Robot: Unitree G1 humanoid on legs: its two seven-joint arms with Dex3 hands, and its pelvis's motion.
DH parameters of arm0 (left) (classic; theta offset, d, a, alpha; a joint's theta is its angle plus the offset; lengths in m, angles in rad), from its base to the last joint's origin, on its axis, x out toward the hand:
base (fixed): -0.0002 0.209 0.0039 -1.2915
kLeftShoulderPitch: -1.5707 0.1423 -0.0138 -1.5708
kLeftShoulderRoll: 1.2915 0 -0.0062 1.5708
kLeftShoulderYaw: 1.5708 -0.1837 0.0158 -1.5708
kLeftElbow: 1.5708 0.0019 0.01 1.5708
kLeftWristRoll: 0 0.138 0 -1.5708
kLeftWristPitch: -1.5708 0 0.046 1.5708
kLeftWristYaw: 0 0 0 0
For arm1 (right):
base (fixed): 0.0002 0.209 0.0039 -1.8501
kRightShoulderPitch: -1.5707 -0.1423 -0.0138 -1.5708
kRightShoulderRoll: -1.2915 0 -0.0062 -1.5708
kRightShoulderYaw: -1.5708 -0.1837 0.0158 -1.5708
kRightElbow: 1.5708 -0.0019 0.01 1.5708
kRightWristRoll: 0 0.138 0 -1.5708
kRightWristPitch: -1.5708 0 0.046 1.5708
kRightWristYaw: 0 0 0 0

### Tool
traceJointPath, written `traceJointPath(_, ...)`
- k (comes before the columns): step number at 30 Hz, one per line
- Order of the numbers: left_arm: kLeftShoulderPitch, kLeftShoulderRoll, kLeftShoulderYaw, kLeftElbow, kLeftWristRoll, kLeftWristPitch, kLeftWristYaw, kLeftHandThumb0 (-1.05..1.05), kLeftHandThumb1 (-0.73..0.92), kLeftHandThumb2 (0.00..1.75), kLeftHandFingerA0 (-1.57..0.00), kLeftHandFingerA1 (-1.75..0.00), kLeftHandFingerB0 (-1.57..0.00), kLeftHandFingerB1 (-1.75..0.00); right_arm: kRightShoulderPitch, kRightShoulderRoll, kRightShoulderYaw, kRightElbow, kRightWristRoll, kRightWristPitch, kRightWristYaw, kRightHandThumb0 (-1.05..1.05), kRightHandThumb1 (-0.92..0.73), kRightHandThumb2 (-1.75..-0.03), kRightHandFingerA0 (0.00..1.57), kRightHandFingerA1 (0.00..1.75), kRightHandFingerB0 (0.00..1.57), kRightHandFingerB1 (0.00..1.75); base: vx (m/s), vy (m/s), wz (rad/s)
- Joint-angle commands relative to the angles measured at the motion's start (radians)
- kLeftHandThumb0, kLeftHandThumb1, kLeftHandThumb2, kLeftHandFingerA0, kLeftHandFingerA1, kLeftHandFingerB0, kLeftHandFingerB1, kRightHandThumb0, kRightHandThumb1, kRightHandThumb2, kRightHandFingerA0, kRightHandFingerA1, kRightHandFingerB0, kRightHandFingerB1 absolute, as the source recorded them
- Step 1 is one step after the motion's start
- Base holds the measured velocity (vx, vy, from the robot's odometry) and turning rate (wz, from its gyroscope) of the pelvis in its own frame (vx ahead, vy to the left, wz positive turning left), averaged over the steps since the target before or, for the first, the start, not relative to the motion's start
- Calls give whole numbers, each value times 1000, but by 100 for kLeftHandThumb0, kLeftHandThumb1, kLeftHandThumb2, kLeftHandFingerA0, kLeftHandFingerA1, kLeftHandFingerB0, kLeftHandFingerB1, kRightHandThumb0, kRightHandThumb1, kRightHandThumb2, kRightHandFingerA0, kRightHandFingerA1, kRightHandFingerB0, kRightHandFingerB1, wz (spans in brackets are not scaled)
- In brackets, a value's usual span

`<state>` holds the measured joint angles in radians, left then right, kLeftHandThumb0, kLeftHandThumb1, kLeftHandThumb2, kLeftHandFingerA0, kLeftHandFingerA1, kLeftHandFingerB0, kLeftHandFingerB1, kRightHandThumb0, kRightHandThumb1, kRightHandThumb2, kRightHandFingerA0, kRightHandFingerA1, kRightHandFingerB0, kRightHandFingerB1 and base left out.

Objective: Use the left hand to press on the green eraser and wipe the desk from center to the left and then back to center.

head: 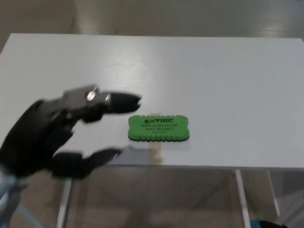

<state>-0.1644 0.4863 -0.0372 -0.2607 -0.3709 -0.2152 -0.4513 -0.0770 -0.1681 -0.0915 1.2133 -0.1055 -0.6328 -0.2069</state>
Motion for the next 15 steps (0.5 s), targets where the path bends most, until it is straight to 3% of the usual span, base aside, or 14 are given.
traceJointPath(1, -224, -52, -90, 147, 208, 196, 94, -34, 69, 61, -63, -41, -48, -35, 7, 11, -1, 3, -3, -55, -20, -28, -58, -57, 72, 49, 60, 45, 0, 0, 0)
traceJointPath(7, -335, -104, -145, 244, 248, 247, 103, -34, 74, 62, -62, -41, -48, -36, 3, 11, -9, 5, 10, -50, -3, -27, -59, -57, 72, 49, 60, 45, 0, 0, 0)
traceJointPath(10, -413, -153, -185, 378, 315, 176, 121, -27, 80, 64, -77, -46, -56, -38, 1, 12, -9, 4, 10, -54, -1, -27, -58, -57, 74, 50, 60, 45, 0, 0, 0)
traceJointPath(15, -496, -205, -206, 513, 355, 135, 138, -23, 82, 65, -82, -47, -64, -39, 2, 14, -10, 4, 9, -66, -5, -27, -58, -57, 74, 50, 60, 45, 0, 0, 0)
